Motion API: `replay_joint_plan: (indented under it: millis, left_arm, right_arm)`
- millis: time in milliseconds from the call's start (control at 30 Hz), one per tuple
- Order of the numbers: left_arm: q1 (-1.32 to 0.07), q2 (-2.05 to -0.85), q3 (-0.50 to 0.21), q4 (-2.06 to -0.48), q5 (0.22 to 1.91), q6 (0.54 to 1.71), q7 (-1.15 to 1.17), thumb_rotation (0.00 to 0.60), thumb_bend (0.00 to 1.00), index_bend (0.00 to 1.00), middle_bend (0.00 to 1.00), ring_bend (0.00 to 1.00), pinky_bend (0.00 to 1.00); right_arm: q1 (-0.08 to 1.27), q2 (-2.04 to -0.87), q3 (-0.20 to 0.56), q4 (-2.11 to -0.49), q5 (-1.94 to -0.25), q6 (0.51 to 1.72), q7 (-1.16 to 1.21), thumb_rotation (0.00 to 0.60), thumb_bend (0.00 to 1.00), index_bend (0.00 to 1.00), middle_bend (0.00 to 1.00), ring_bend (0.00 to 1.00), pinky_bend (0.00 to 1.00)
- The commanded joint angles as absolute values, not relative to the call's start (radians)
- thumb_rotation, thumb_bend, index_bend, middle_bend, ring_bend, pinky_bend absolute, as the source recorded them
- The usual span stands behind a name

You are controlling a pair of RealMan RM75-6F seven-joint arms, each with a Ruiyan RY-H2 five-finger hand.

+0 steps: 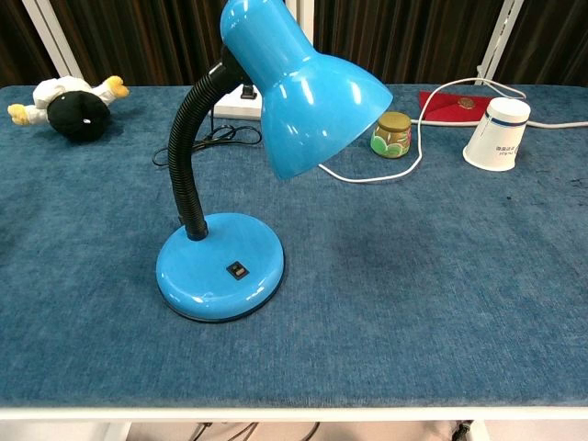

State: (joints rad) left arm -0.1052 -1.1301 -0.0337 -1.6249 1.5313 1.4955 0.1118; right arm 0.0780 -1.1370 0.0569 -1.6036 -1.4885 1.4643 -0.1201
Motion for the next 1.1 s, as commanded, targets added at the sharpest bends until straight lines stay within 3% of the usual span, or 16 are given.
replay_joint_plan:
  millis: [33,300,400,433,500,633,767,867,1100]
  left_arm:
    - [-0.105,-1.13,-0.033,-1.626,1.531,1.495,0.112,0.6,0.03,0.11,0.05,0.0,0.0]
    - [-0.107,-1.129,-0.029,-1.632,1.548,1.5,0.113,0.6,0.03,0.11,0.05,0.0,0.01]
    - [-0.11,-1.122,-0.025,-1.645,1.562,1.498,0.095,0.6,0.03,0.11,0.07,0.02,0.1]
    - [-0.112,-1.12,-0.024,-1.648,1.57,1.499,0.087,0.6,0.03,0.11,0.1,0.07,0.2]
    - [-0.117,-1.118,-0.022,-1.647,1.592,1.504,0.07,0.6,0.06,0.11,0.24,0.26,0.42]
    - [-0.137,-1.124,-0.002,-1.625,1.66,1.497,0.026,0.6,0.19,0.19,0.65,0.64,0.73]
    - [-0.156,-1.158,0.023,-1.584,1.721,1.482,0.036,0.6,0.34,0.3,0.78,0.75,0.77]
    - [-0.18,-1.166,0.061,-1.587,1.749,1.421,0.002,0.6,0.37,0.34,0.8,0.76,0.78]
    - [-0.249,-1.19,0.081,-1.606,1.812,1.333,0.038,0.6,0.37,0.16,0.79,0.76,0.78]
  right_arm:
    - [0.078,-1.137,0.057,-1.603,-1.489,1.464,-0.12,0.6,0.18,0.0,0.0,0.0,0.0]
    - [0.077,-1.136,0.057,-1.602,-1.49,1.467,-0.115,0.6,0.18,0.0,0.0,0.0,0.0]
    - [0.078,-1.134,0.06,-1.604,-1.487,1.467,-0.112,0.6,0.18,0.0,0.0,0.0,0.0]
    - [0.079,-1.133,0.061,-1.606,-1.486,1.466,-0.112,0.6,0.18,0.0,0.0,0.0,0.0]
    - [0.082,-1.131,0.064,-1.61,-1.485,1.464,-0.112,0.6,0.18,0.0,0.0,0.0,0.0]
    - [0.082,-1.132,0.065,-1.612,-1.484,1.463,-0.111,0.6,0.18,0.0,0.0,0.0,0.0]
    - [0.078,-1.136,0.06,-1.604,-1.48,1.461,-0.101,0.6,0.18,0.0,0.0,0.0,0.0]
    - [0.077,-1.135,0.057,-1.604,-1.477,1.453,-0.086,0.6,0.18,0.0,0.0,0.0,0.0]
    - [0.081,-1.145,0.066,-1.599,-1.48,1.463,-0.077,0.6,0.18,0.0,0.0,0.0,0.0]
